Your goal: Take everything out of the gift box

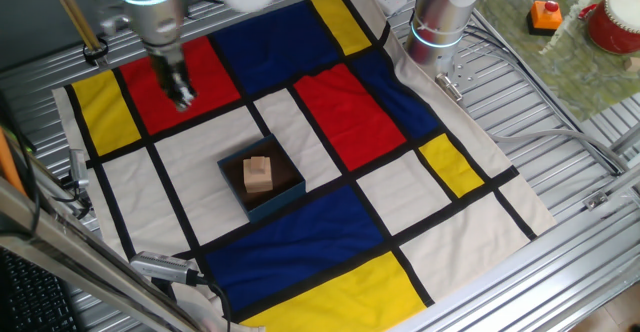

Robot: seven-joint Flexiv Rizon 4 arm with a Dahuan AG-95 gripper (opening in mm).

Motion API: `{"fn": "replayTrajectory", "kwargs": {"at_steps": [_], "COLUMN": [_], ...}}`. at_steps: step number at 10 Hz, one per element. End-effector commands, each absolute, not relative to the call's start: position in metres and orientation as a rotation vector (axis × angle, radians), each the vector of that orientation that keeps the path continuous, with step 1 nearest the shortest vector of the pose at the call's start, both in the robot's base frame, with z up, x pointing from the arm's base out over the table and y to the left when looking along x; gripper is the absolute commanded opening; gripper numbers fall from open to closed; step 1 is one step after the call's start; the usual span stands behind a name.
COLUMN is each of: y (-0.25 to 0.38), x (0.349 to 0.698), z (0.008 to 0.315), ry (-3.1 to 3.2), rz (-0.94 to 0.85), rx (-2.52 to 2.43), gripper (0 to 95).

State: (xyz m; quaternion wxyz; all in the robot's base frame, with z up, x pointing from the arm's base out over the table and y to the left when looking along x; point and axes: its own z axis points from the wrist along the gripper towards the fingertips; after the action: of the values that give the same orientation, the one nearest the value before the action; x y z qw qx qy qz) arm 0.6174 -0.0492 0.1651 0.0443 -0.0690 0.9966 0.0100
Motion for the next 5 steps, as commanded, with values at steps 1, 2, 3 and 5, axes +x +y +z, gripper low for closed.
{"fn": "replayTrajectory", "kwargs": {"at_steps": [1,2,3,5], "y": [-0.002,0.007,0.023,0.025], "x": [0.564,0.559,0.548,0.540], "z": [0.152,0.151,0.148,0.147], "ry": [3.024,3.024,3.021,3.020], "rz": [0.023,0.027,0.029,0.033], "rx": [-0.141,-0.137,-0.122,-0.142], "gripper": [0.0,0.0,0.0,0.0]}}
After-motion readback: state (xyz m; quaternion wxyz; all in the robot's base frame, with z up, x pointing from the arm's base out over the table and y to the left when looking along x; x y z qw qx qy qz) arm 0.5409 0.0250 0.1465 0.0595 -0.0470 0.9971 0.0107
